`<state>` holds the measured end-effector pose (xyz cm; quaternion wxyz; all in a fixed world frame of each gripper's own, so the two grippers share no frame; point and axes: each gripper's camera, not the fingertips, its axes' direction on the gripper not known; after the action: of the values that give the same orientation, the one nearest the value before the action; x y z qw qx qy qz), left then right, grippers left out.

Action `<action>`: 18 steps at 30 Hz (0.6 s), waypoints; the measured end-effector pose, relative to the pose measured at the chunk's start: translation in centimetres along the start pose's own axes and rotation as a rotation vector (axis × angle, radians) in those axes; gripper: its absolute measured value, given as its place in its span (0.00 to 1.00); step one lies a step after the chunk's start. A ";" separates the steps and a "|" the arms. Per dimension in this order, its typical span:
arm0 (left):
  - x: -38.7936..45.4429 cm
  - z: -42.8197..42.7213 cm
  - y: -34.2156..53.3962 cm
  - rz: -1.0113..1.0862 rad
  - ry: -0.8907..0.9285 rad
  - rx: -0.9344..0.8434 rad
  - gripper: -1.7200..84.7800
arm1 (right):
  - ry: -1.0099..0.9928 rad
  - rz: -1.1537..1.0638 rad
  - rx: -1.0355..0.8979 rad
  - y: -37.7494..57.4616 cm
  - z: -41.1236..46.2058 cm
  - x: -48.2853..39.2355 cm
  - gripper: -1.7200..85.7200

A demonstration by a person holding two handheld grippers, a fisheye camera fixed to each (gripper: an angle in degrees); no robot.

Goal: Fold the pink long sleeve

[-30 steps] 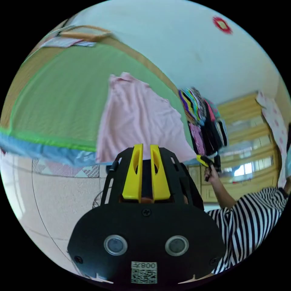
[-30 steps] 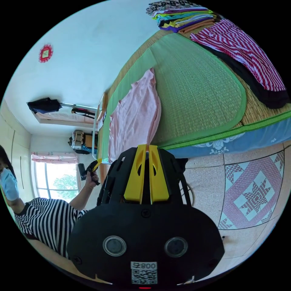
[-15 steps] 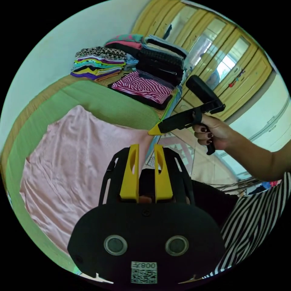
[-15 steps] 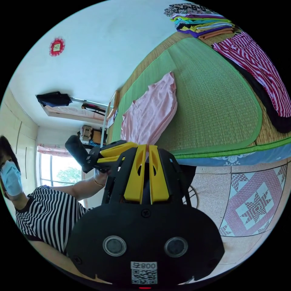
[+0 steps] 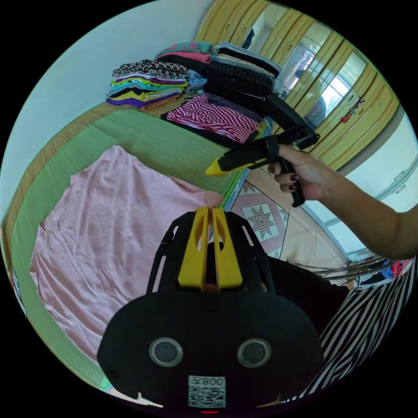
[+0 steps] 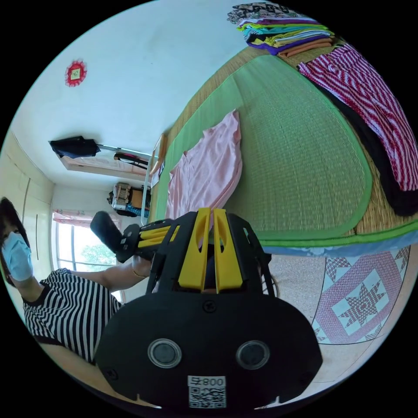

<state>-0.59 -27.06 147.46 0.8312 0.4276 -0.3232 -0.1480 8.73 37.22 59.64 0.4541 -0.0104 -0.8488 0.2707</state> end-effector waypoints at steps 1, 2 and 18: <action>0.0 0.6 -0.1 -0.005 0.005 0.003 0.04 | 0.000 0.005 -0.003 -0.7 0.3 0.3 0.07; -0.1 1.2 -0.2 -0.010 0.010 0.007 0.04 | 0.004 0.017 -0.009 -2.2 1.1 0.9 0.08; -1.1 5.6 -1.3 -0.054 0.108 0.054 0.03 | 0.053 0.070 -0.069 -19.6 10.5 2.7 0.15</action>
<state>-5.10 -30.74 148.36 0.8312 0.4660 -0.2699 -0.1383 3.43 16.49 66.20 0.4660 -0.0629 -0.8445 0.2564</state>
